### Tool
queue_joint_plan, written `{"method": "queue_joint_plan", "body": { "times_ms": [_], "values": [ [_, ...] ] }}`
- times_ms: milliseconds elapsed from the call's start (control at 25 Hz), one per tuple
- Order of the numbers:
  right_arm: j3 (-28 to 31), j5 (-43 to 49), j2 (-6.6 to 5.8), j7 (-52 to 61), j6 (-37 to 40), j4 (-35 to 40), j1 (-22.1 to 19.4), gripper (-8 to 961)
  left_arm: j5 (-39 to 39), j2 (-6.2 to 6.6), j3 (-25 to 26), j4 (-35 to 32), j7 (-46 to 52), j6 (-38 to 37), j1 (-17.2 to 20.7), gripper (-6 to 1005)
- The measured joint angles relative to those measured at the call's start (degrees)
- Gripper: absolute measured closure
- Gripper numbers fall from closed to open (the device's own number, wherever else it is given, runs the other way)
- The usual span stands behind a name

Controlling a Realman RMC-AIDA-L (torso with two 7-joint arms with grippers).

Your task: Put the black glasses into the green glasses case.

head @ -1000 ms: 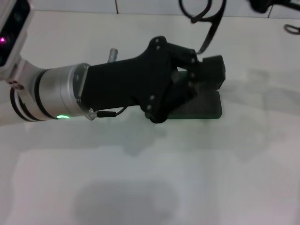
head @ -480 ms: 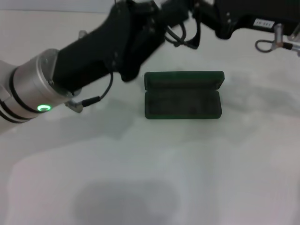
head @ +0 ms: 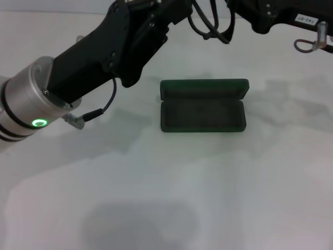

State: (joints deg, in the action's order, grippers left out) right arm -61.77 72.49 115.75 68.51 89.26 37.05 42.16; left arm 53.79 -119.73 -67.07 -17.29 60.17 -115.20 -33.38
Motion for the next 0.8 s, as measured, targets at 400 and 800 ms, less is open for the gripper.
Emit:
{"method": "queue_joint_plan", "body": {
  "times_ms": [400,800],
  "values": [
    [-5.03,-0.27,0.34,-0.05,-1.48,-0.75,1.02,899,2.48,-0.14,-2.38,-0.20,1.61,-0.06,-2.32,961],
    [-11.02,-2.73,0.43,-0.05,-2.52,-0.79,1.08,898,0.33,-0.22,-2.01,2.05,1.62,0.97,-1.62,960]
  ]
}}
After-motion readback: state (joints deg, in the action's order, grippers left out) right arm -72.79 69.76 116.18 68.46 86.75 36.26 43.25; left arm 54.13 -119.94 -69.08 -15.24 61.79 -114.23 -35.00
